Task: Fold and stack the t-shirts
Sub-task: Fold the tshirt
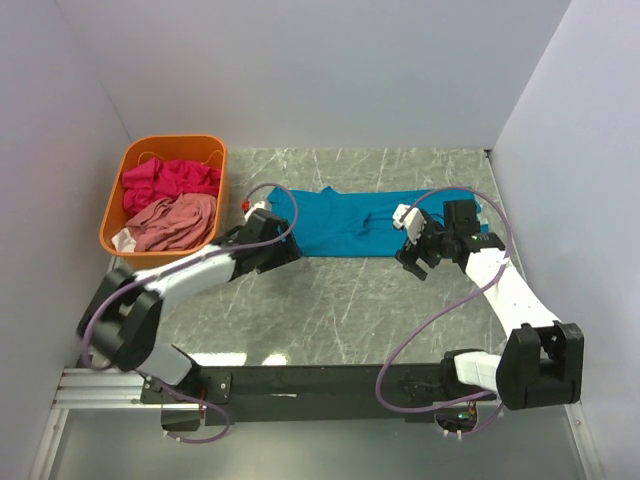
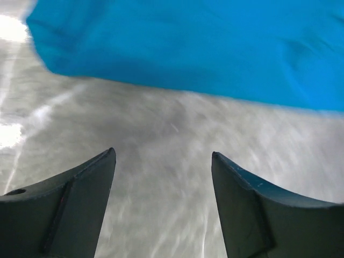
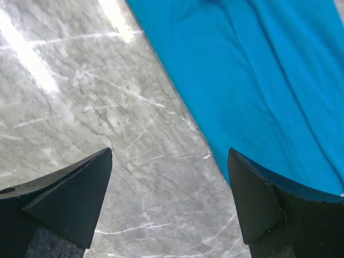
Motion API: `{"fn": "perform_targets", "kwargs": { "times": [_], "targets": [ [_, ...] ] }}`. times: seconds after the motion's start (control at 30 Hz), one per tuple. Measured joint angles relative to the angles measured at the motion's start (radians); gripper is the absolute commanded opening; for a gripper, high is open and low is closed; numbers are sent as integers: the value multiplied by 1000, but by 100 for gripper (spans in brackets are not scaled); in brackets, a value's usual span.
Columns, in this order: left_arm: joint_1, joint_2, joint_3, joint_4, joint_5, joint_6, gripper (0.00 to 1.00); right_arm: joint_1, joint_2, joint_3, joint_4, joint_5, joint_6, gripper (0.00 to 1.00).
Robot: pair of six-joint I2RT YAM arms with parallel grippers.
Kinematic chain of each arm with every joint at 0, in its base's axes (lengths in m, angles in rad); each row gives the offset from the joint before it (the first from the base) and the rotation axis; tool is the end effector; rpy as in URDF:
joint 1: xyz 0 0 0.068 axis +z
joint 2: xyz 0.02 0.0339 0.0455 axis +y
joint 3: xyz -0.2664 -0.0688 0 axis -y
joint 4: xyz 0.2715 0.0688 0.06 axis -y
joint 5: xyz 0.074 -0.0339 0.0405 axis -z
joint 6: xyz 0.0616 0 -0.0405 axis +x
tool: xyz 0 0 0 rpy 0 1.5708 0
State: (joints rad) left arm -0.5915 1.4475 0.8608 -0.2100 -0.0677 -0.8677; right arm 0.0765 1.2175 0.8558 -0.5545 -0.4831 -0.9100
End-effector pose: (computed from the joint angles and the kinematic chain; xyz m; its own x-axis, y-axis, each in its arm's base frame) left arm 0.2856 -0.1868 0.1807 -0.7782 -0.3941 -0.4889 -0.1185 0.8567 -0.5020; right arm 0.2782 0.0500 0.2215 -0.2094 -0.7173 -0.6646 -0.8391 0.4808 -0.2545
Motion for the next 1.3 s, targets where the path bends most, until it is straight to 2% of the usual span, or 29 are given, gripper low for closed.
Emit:
{"fn": "perform_targets", "kwargs": {
  "times": [0.1,0.37,0.53,0.8,1.0,1.3],
  "targets": [
    [-6,118,50,-21,-108,-108,76,-7,-9,-31,13,5,-27,93],
    [-5,282,188,-103,-333,-296,72,-88,-27,-60,14,2,-125,91],
    [-4,404,285,-162,-411,-372,52,-123,-27,-60,14,-9,-145,91],
    [-3,407,281,-197,-447,-401,30,-127,-14,-58,-2,3,-233,90],
    [0,376,235,-187,-457,-391,28,-153,50,-55,-38,66,-413,87],
    [18,333,177,-156,-458,-321,35,-200,202,-12,-24,181,-606,86]
  ]
}}
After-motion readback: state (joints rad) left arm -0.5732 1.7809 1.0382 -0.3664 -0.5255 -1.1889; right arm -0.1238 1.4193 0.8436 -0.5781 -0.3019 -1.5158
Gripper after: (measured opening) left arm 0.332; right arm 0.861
